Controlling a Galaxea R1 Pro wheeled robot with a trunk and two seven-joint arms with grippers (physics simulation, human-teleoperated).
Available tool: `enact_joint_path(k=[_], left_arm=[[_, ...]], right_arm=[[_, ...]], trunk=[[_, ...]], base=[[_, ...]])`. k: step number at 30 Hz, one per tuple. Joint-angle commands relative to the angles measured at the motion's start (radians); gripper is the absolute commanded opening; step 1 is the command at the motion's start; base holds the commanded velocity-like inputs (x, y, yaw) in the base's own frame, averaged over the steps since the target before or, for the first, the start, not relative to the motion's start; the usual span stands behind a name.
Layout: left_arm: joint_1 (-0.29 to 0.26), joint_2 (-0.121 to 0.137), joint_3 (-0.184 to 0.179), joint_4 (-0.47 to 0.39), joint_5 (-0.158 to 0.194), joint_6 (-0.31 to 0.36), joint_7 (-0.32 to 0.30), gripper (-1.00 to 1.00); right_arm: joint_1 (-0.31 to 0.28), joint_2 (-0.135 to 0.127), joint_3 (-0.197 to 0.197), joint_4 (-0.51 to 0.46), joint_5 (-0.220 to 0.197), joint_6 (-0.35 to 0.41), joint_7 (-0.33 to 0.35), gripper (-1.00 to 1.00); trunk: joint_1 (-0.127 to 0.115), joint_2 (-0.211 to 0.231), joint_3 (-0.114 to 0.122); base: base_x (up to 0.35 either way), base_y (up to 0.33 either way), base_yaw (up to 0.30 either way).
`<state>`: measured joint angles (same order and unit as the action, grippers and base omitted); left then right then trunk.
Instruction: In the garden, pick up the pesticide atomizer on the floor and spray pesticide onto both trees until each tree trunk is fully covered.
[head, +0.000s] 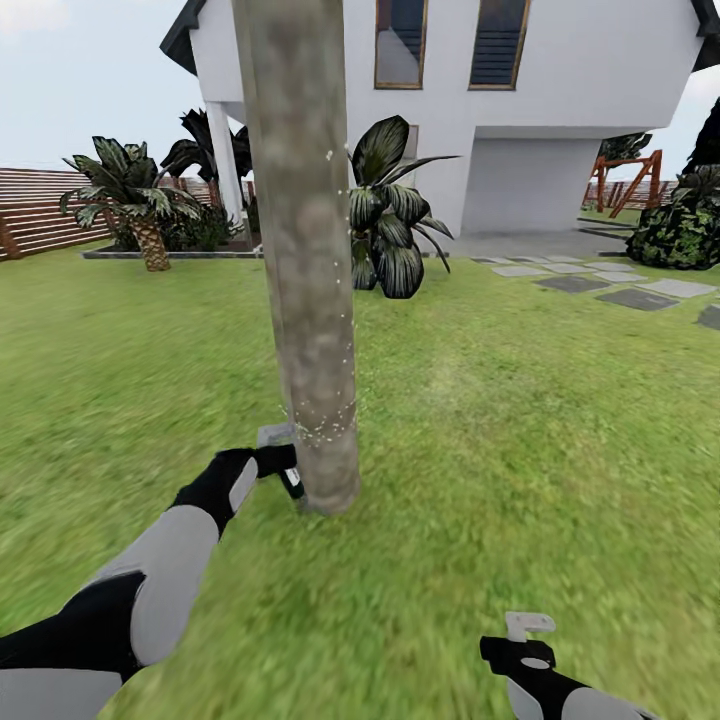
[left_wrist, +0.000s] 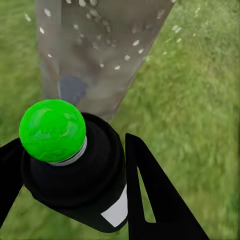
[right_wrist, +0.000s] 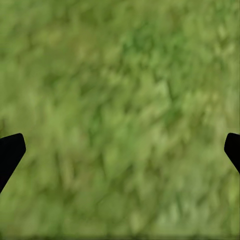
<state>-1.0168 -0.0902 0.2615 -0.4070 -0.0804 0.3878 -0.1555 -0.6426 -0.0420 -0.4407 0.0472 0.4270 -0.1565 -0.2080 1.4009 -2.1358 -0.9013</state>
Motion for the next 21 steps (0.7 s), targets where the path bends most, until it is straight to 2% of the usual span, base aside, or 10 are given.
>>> enact_joint_path(k=[1,2,4,5,9,11,15,16,18,21], left_arm=[[0.0,-0.002,0.007,-0.064,-0.008,0.061,-0.007,-1.0],[0.0,-0.004,0.006,-0.124,-0.007,0.114,-0.008,-1.0],[0.0,-0.027,0.005,-0.282,-0.006,0.255,-0.01,-1.0],[0.0,-0.03,0.005,-0.306,-0.006,0.277,-0.01,-1.0],[-0.009,-0.043,0.004,-0.452,-0.006,0.447,-0.01,-1.0],[-0.039,-0.044,0.004,-0.469,-0.005,0.484,-0.01,-1.0],[-0.159,-0.045,0.004,-0.483,-0.004,0.576,-0.01,-1.0],[-0.173,-0.045,0.004,-0.483,-0.005,0.581,-0.01,-1.0],[-0.248,-0.045,0.004,-0.477,-0.006,0.595,-0.01,-1.0],[-0.327,-0.045,0.004,-0.442,-0.007,0.6,-0.01,-1.0]], right_arm=[[-0.002,0.0,-0.008,0.005,0.01,-0.007,-0.005,1.0],[-0.002,0.0,-0.008,0.005,0.01,-0.007,-0.005,1.0],[-0.002,-0.001,-0.007,0.005,0.012,-0.006,-0.005,1.0],[-0.002,-0.001,-0.007,0.005,0.012,-0.006,-0.005,1.0],[-0.002,-0.001,-0.007,0.005,0.013,-0.006,-0.005,1.0],[-0.002,-0.001,-0.007,0.005,0.013,-0.006,-0.005,1.0],[-0.002,-0.001,-0.007,0.005,0.013,-0.006,-0.005,1.0],[-0.002,-0.001,-0.007,0.005,0.013,-0.006,-0.005,1.0],[-0.002,-0.001,-0.007,0.005,0.013,-0.006,-0.005,1.0],[-0.002,-0.001,-0.007,0.005,0.013,-0.006,-0.005,1.0]], trunk=[[0.0,0.0,-0.001],[0.0,0.0,-0.001],[0.0,0.0,-0.001],[0.0,0.0,-0.001],[0.0,0.0,-0.001],[0.0,0.0,-0.001],[0.0,0.0,-0.001],[0.0,0.0,-0.001],[0.0,0.0,-0.001],[0.0,0.0,-0.001]], base=[[0.0,0.0,0.0],[0.0,0.0,0.0],[0.0,0.0,0.0],[0.0,0.0,0.0],[0.0,0.0,0.0],[0.0,0.0,0.0],[0.0,0.0,0.0],[0.0,0.0,0.0],[0.0,0.0,0.0],[0.0,0.0,0.0]])
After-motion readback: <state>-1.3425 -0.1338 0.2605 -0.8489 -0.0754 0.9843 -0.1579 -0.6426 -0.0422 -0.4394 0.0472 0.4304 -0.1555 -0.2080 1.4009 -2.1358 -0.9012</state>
